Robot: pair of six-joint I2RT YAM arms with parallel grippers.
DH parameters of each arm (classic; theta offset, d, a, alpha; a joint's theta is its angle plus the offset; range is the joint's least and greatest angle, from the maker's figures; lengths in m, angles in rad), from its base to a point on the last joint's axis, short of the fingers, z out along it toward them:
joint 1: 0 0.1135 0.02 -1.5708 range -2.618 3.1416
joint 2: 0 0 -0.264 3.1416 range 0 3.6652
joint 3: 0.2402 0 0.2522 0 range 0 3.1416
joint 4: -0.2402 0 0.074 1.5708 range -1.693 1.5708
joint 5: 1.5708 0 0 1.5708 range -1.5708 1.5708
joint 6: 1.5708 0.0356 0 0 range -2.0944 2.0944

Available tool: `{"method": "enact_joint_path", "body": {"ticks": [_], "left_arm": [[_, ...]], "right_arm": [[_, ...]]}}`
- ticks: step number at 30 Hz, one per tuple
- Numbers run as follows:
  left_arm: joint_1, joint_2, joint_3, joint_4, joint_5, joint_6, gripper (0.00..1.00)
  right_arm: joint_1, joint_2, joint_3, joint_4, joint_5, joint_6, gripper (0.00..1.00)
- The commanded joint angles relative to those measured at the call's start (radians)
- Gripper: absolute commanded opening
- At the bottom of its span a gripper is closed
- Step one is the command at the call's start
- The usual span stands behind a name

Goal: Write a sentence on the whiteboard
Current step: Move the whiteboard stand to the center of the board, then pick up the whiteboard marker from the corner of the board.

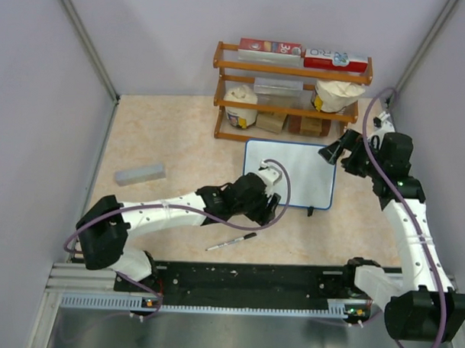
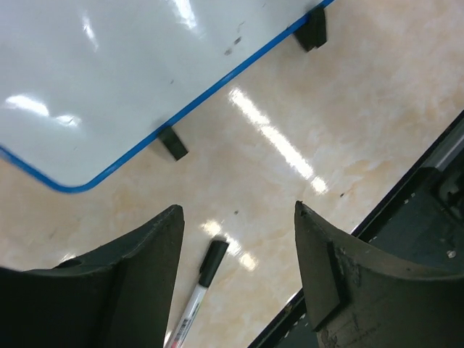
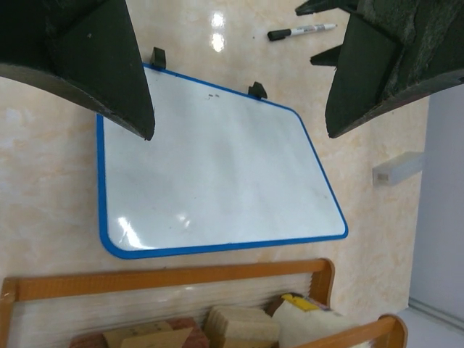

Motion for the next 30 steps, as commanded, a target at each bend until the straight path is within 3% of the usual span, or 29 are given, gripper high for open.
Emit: {"method": "enact_joint_path", "body": {"ticks": [1,8,17,21,24,27,28,30], "left_arm": [[0.0,-0.052,-0.008,-0.321,-0.105,0.084,0.67],[0.0,-0.046,-0.009,-0.533,-0.099,0.088,0.71],[0.0,-0.002,-0.106,-0.471,0.095,0.096,0.72],[0.0,0.03,-0.147,-0.435,0.109,0.088,0.69],[0.001,0.058,-0.167,-0.417,0.099,0.079,0.64],[0.001,0.095,-0.164,-0.412,0.092,0.064,0.51],[0.001,0.104,-0.163,-0.414,0.082,0.056,0.42],[0.001,0.127,-0.161,-0.415,0.066,0.053,0.37]], "right_arm": [[0.077,0.046,0.06,-0.009,-0.012,-0.028,0.99],[0.151,0.11,0.067,-0.009,-0.006,-0.028,0.99],[0.152,0.117,0.07,-0.009,-0.01,-0.039,0.99],[0.152,0.12,0.069,-0.009,-0.009,-0.039,0.99],[0.152,0.121,0.067,-0.011,-0.009,-0.039,0.99],[0.152,0.118,0.075,-0.018,-0.012,-0.047,0.99],[0.151,0.115,0.08,-0.02,-0.015,-0.051,0.99],[0.154,0.109,0.084,-0.021,-0.016,-0.064,0.99]]}}
